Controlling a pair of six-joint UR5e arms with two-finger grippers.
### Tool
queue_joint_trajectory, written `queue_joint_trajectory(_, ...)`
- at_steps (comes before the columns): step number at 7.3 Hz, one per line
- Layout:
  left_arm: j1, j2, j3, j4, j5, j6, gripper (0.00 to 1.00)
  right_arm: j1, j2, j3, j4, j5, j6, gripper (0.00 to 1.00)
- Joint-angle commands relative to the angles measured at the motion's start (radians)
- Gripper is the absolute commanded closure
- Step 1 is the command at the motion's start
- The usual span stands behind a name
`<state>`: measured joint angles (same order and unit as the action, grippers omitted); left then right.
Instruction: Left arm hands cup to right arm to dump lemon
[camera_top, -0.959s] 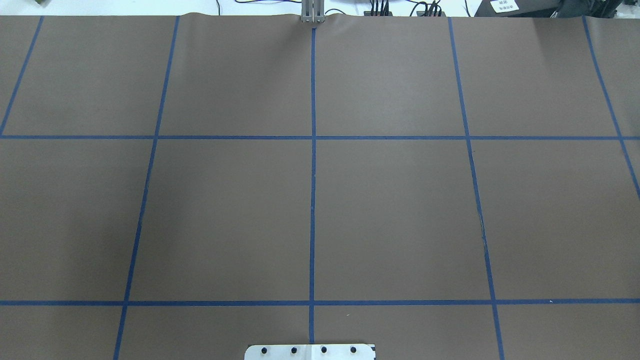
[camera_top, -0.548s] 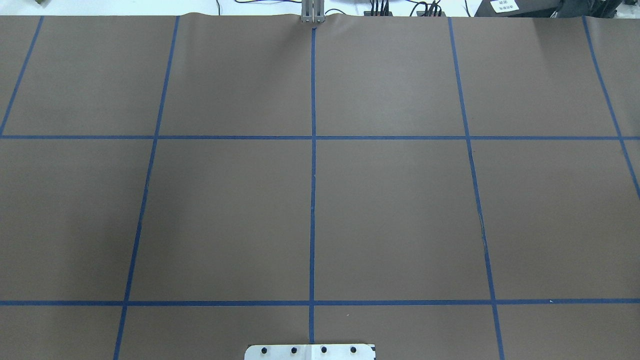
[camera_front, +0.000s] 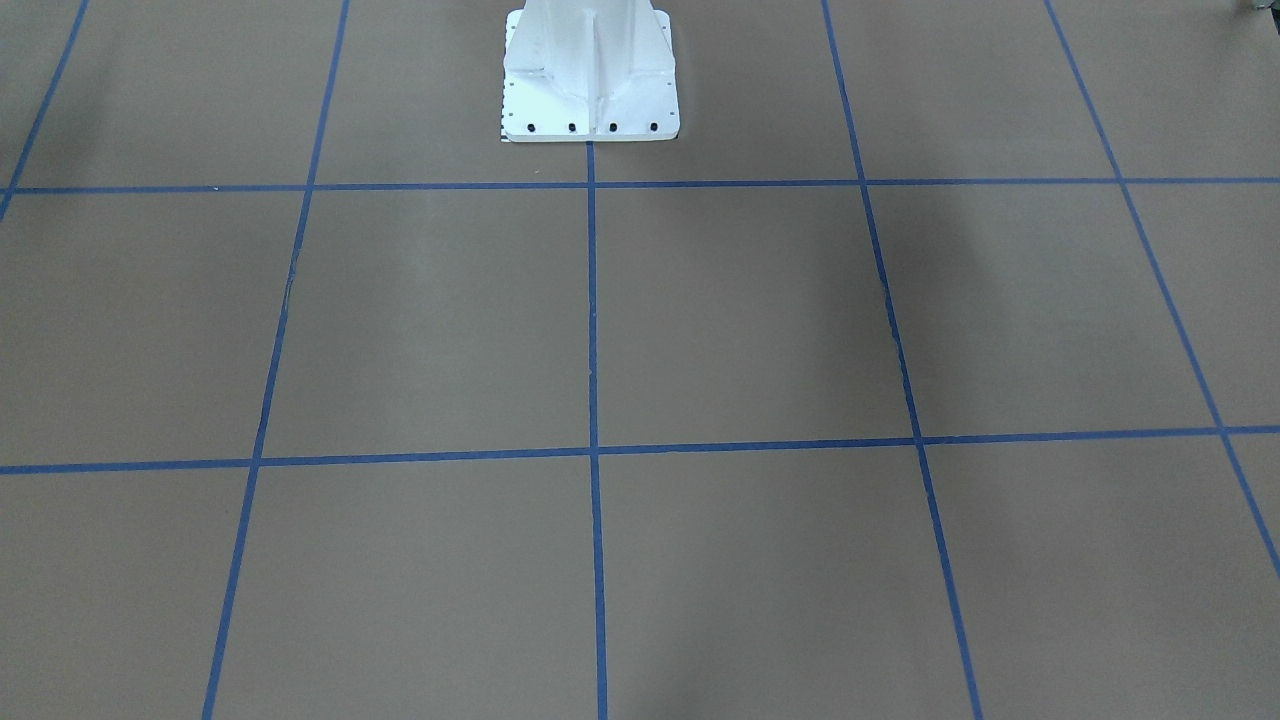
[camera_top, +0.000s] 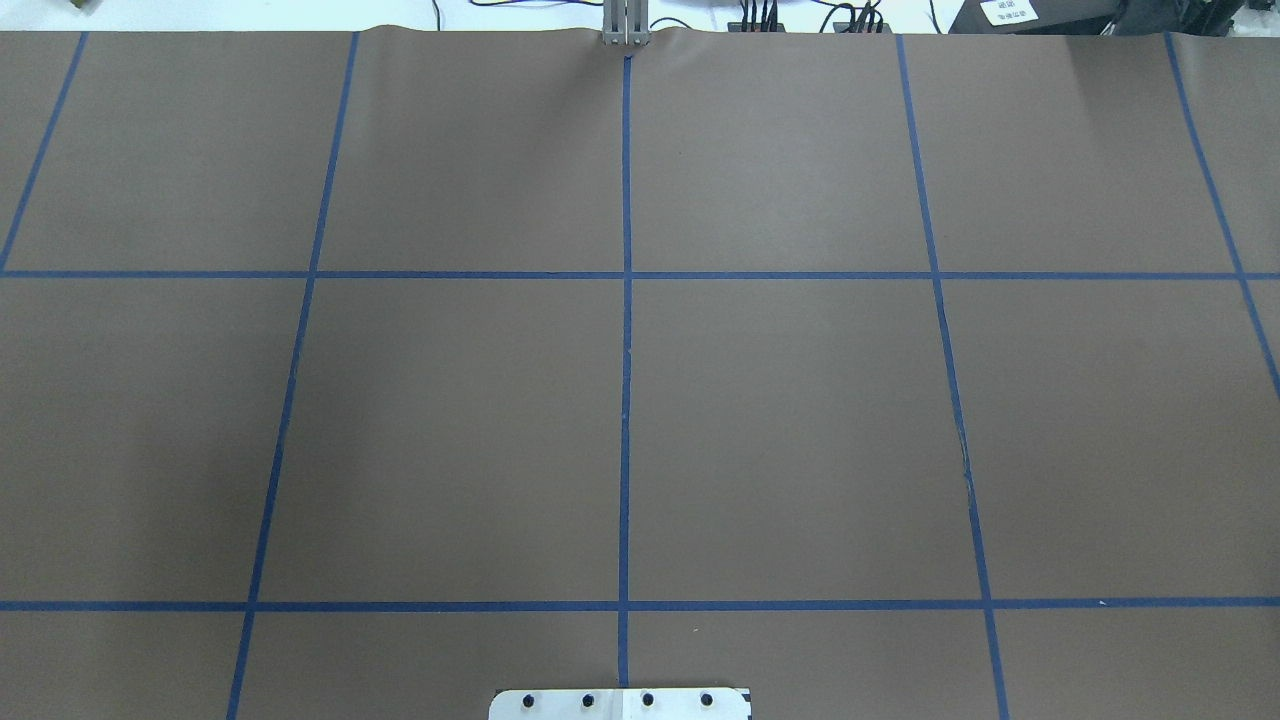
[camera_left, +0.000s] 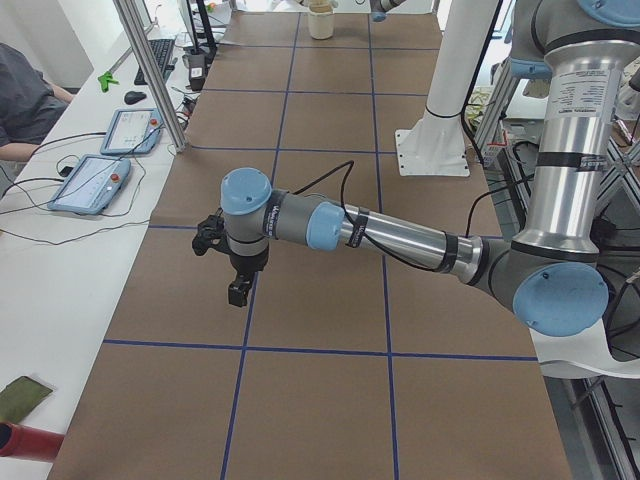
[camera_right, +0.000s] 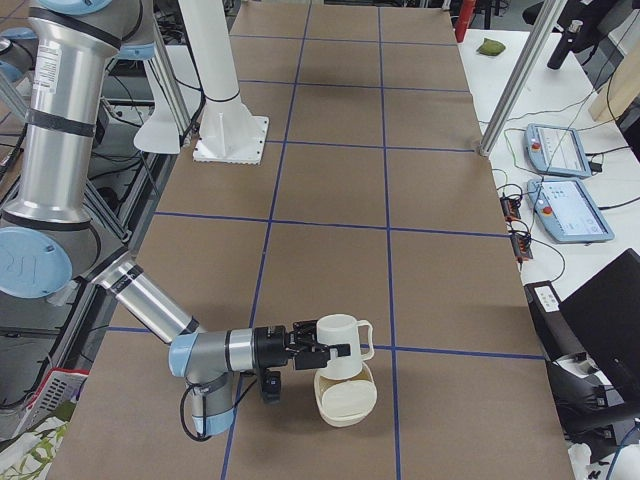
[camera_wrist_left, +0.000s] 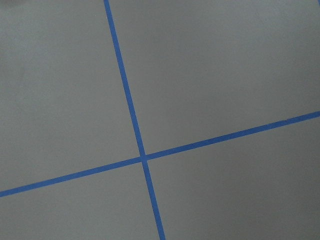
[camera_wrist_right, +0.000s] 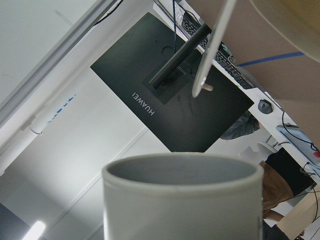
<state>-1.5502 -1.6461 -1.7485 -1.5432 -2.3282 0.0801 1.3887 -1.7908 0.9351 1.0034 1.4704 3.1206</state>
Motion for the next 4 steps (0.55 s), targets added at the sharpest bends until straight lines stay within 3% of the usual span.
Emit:
queue_joint_trajectory(1, 0.001, 0.000, 0.003, -0.002, 0.003, 0.001, 0.00, 0.000, 0.008, -0.018, 0.027, -0.004, 0.000, 1.00)
queue_joint_trajectory(4, 0.001, 0.000, 0.003, -0.002, 0.003, 0.001, 0.00, 0.000, 0.027, -0.018, 0.023, -0.004, -0.005, 1.00)
